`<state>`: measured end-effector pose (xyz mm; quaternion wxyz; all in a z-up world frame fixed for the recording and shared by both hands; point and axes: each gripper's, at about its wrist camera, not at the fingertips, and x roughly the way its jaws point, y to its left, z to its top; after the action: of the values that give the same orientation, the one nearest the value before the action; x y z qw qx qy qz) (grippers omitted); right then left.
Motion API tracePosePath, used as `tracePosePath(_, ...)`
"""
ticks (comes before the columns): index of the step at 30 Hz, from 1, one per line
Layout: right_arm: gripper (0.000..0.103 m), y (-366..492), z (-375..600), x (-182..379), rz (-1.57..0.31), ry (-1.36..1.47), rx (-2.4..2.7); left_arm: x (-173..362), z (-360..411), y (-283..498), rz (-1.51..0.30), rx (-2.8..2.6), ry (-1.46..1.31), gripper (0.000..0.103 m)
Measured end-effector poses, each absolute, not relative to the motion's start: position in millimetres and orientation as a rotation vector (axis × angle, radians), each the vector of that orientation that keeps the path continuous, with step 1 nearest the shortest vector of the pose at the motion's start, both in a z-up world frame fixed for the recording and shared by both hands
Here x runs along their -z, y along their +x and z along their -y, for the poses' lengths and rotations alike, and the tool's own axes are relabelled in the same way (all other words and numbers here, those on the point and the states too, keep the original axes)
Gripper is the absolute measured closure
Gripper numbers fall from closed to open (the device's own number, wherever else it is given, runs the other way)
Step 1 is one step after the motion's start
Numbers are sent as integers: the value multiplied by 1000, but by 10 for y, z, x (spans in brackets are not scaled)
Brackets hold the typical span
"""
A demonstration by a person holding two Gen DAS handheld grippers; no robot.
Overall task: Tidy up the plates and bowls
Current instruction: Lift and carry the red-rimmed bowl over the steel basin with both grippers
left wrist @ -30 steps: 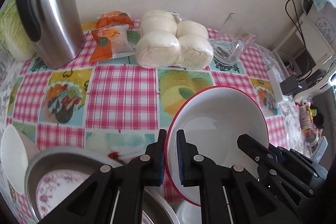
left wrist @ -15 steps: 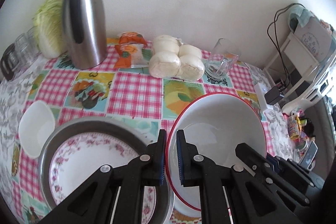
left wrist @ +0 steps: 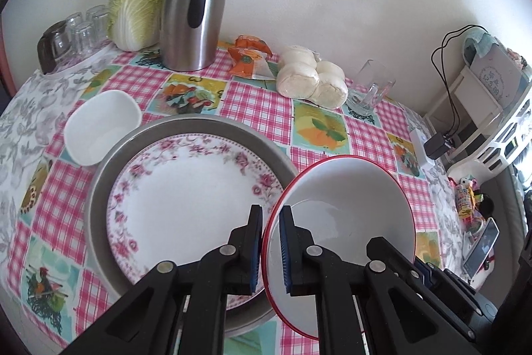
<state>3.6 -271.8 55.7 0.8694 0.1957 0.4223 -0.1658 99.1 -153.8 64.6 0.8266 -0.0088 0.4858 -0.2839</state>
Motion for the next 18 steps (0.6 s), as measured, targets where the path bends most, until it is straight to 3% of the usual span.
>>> tracePosePath(18, 90, -26, 2202, -573, -812, 442, 327, -732, 876, 968, -1005, 585, -143, 90)
